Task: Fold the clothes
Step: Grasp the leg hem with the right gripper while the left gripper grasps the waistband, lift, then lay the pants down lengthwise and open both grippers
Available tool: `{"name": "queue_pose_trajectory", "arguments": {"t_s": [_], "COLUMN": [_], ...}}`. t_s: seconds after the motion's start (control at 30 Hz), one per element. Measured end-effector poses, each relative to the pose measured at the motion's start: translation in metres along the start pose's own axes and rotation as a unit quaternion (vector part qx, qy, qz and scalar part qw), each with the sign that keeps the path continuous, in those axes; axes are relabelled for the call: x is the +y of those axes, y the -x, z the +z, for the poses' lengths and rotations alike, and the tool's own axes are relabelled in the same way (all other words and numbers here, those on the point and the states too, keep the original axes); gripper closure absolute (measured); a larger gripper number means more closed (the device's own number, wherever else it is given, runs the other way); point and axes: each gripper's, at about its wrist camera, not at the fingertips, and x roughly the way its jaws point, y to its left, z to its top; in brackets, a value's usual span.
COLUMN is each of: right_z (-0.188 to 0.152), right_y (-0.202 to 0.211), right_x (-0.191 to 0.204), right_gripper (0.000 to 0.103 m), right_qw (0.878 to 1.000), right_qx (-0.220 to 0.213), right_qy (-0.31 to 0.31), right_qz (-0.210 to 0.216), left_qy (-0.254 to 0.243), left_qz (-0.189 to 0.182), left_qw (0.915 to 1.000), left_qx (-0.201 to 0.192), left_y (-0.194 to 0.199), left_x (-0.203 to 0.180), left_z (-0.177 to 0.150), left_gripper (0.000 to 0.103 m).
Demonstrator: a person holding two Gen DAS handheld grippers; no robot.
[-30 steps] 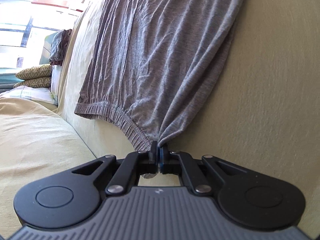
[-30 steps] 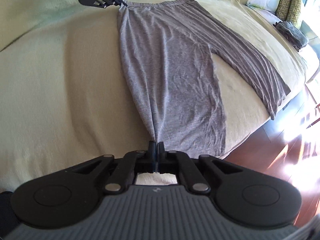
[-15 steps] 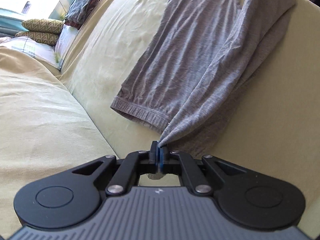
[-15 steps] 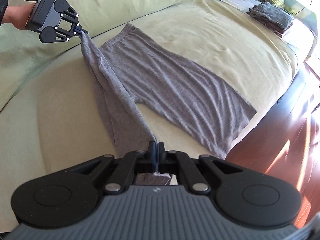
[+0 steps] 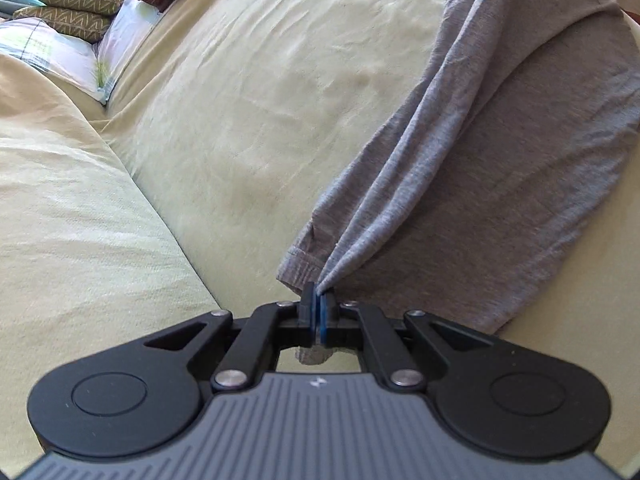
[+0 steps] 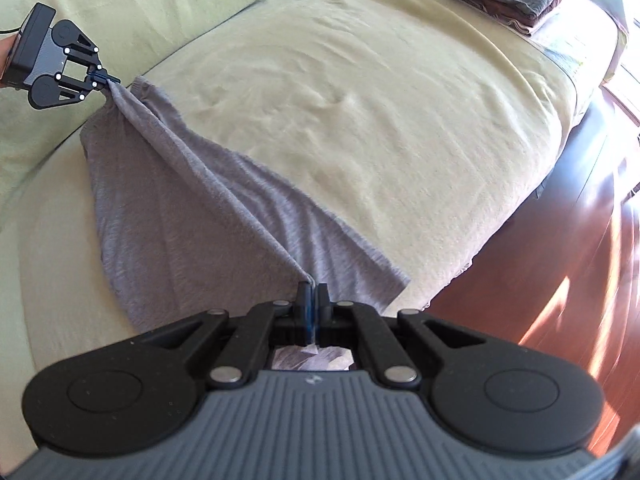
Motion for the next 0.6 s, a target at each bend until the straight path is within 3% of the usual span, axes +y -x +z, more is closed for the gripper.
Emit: {"name": "queue_pose_trajectory", "arguments": {"t_s": [0.3, 0.43, 0.53, 0.6], "right_z": [0.011, 0.01, 0.01, 0.01], "right_y": [-0.038, -0.051, -0.057, -0.058], "right_x": [-0.023, -0.029, -0.035, -0.04], "right_gripper": [0.103, 0.103, 0.099, 0.097], "right_qw": [1.0, 1.0, 1.0, 1.0], "right_qx": [0.016, 0.022, 0.026, 0.022], "right_qy": [-0.002, -0.005, -0.009, -0.014], "right_qz": [-0.004, -0.002, 0.0, -0.004], "left_qy": [-0.004, 0.008, 0.011, 0.019], "left_qz": [-0.015, -0.006, 0.022, 0.027], "left_qw": [0.9995, 0.999, 0.9985, 0.9984], "left_qx": [0.026, 0.043, 0.048, 0.047], "left_y": [-0.032, -0.043, -0.046, -0.044], "left_x": [0.008, 0.009, 0.007, 0.009], "left_z": [0.016, 0.02, 0.02, 0.019], "left_gripper": [0.102, 0.087, 0.056, 0.055]}}
